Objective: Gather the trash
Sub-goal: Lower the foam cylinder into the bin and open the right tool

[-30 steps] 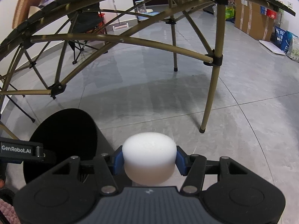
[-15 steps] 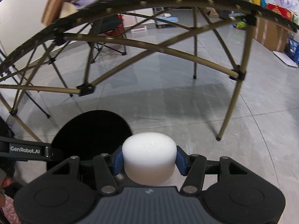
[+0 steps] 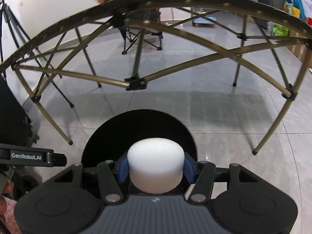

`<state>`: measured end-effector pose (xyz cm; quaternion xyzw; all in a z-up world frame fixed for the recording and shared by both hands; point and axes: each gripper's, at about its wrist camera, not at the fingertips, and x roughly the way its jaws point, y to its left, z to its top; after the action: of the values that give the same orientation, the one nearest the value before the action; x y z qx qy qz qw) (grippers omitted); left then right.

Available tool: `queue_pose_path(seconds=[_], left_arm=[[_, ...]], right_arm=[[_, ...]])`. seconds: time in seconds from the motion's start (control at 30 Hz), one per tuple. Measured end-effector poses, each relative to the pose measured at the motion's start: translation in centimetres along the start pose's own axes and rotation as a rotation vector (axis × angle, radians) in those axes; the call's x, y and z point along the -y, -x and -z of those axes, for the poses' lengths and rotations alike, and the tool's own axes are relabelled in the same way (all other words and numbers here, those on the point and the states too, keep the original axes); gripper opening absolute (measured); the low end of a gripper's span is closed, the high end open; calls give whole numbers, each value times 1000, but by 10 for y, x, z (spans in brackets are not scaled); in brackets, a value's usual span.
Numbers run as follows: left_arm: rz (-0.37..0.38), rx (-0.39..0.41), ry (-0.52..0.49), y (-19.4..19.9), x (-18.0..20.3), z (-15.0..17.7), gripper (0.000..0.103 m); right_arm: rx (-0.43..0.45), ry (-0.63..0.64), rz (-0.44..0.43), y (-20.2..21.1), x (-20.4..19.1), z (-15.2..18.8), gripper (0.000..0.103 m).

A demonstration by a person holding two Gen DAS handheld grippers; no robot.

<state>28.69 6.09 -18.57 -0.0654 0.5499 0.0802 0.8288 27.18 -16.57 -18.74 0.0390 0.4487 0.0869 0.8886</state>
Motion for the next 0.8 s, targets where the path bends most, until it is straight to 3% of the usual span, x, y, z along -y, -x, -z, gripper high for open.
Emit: queue_pose_path(seconds=[0.4,0.8], left_arm=[[-27,-25,45,-11,-35,3,103],[-37,-48,51,-21,-46,5,103]], right_arm=[[-105,12,-2,-38,-30,-4,55],[-172,32,28,-65,-46,1,55]])
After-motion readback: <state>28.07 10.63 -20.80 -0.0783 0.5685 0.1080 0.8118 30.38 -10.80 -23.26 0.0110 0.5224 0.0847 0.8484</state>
